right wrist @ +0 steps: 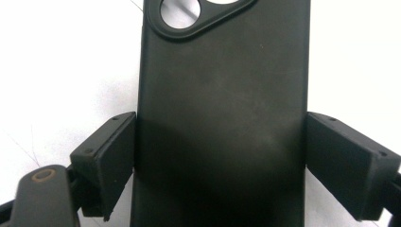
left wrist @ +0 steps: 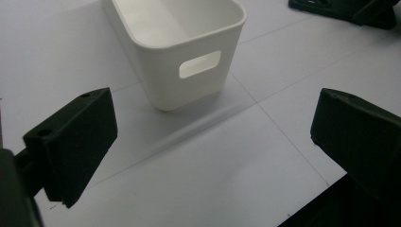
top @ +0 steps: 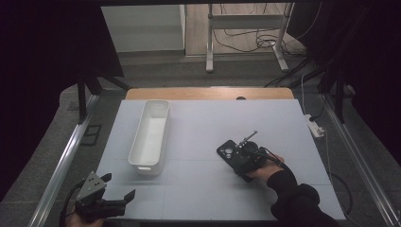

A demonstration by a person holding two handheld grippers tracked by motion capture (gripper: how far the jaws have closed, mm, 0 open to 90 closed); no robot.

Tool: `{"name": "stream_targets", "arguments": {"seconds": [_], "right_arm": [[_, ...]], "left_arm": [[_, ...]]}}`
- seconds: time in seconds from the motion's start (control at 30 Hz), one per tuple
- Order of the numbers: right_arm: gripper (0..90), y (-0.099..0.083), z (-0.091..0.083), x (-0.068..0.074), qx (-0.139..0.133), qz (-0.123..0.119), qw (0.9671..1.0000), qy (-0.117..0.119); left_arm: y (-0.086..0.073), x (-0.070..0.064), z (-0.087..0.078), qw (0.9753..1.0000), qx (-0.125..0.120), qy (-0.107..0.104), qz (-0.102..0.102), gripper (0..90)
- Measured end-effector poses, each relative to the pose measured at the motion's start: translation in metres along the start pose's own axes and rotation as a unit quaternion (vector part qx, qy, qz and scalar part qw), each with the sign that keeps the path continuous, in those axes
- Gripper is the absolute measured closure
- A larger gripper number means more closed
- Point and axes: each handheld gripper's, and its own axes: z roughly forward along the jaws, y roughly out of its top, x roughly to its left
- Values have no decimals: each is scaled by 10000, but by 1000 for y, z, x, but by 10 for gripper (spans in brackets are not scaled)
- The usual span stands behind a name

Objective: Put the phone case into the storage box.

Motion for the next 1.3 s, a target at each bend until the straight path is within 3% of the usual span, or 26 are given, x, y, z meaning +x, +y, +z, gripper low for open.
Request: {"name": "stream_targets", "arguments": {"seconds": [0.27, 0.63, 0.97, 1.13, 1.3], "right_arm": [[145, -1, -1, -1, -35, -14, 10000, 7], [149, -4, -5, -2, -129, -17, 9999, 48], [150, -9, -19, -3, -454, -66, 9988, 162], [151, -11, -27, -1, -651, -100, 9976, 229], [151, -12, -33, 0, -792, -140, 9962, 322]], "left_arm": [[0, 2, 0, 9999, 5, -95, -46, 27], [2, -1, 1, 9999, 61, -95, 107, 20], [8, -7, 5, 9993, -76, -183, 314, 8], [15, -11, 8, 9988, -15, -26, 484, 0], [22, -13, 12, 9985, -109, -231, 489, 0]]}}
